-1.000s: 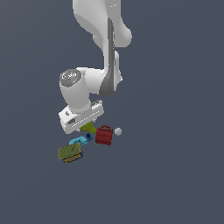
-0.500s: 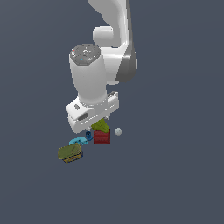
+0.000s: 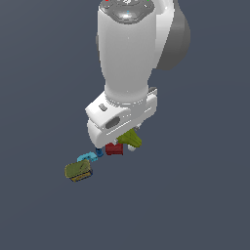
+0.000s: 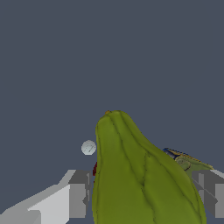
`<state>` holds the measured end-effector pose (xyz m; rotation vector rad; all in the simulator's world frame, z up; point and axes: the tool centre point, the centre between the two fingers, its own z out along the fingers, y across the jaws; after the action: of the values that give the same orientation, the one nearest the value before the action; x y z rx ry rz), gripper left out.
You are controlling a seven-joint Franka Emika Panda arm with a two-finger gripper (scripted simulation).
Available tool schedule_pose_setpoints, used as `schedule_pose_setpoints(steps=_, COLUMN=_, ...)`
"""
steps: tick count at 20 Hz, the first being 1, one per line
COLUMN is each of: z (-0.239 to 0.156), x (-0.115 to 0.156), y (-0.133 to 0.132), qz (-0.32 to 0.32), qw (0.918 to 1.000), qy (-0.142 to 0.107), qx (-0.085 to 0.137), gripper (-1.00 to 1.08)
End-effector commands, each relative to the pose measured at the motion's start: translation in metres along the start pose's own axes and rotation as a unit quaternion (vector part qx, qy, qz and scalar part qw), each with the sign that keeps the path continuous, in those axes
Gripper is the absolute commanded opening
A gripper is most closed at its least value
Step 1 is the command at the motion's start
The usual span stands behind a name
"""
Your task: Pick up a designated object from a clutter of objects.
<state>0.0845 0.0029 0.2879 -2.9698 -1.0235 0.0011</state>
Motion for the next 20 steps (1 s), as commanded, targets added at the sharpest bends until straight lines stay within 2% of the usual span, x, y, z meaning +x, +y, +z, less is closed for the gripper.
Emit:
schedule_pose_setpoints(steps=1, z=-0.018, x=0.015, y=-0.004, qz=0.001, qw=1.0, qy=0.0, qx=0.0, gripper=-1.0)
schedule_pose_setpoints(steps=10, z=-0.066, x=0.057, y=-0.015, qz=0.001, qw=1.0, qy=0.0, qx=0.0, gripper=-1.0)
schedule_pose_setpoints(steps=20, z=-0.09, x=0.079, y=-0.02, qz=0.001, qw=1.0, qy=0.0, qx=0.0, gripper=-1.0)
